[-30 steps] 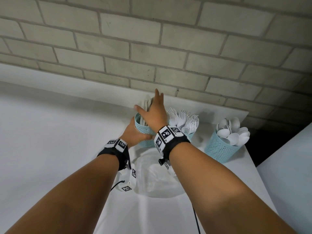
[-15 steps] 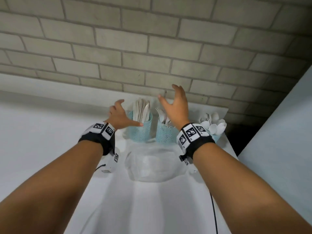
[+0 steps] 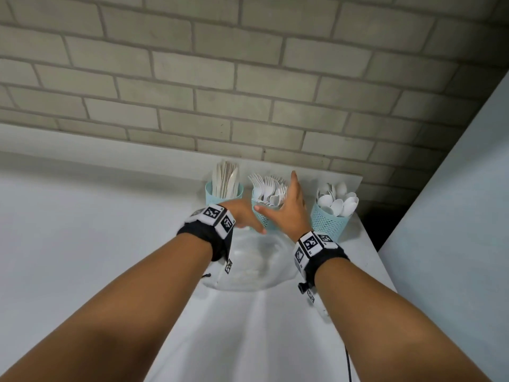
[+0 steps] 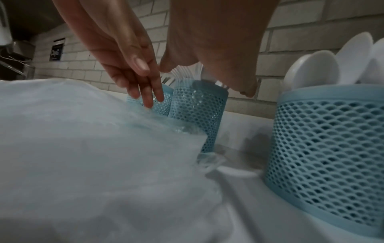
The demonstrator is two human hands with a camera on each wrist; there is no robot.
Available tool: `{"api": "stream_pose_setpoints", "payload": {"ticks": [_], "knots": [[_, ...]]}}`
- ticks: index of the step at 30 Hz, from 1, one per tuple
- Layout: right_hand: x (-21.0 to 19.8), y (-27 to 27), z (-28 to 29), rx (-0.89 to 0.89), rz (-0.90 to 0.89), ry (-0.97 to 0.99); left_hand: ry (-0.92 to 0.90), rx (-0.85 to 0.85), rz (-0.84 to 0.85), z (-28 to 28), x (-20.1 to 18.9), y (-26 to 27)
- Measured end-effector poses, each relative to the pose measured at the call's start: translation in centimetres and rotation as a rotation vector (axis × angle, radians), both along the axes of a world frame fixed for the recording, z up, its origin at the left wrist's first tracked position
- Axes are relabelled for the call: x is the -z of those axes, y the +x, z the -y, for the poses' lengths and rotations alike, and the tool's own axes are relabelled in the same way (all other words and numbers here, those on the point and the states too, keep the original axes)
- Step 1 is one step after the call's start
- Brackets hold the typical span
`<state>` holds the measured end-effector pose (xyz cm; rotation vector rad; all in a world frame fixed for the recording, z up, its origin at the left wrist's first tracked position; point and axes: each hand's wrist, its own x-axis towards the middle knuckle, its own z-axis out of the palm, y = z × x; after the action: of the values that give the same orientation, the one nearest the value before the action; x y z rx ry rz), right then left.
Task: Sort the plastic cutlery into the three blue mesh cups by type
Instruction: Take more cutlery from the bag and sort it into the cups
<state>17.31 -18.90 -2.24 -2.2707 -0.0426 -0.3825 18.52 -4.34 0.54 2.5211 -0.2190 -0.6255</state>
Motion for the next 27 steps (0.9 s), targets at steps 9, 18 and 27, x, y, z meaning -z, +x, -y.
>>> {"api": "stream_pose_setpoints", "payload": {"ticks": [9,18,27], "knots": [[1.2,2.7,-0.3,-0.059,0.025,0.288,-0.597,-0.261,0.197,3.2,5.3,1.4],[0.5,4.3,0.4,-0.031,-0.068,0.361,-0.774,-0.372,0.318,4.2,7.0,3.0],[-1.9,6.7,-2.5,-0.106,-0.032,0.101,-0.802,-0.307,0.256,3.9,7.1,3.7]]}}
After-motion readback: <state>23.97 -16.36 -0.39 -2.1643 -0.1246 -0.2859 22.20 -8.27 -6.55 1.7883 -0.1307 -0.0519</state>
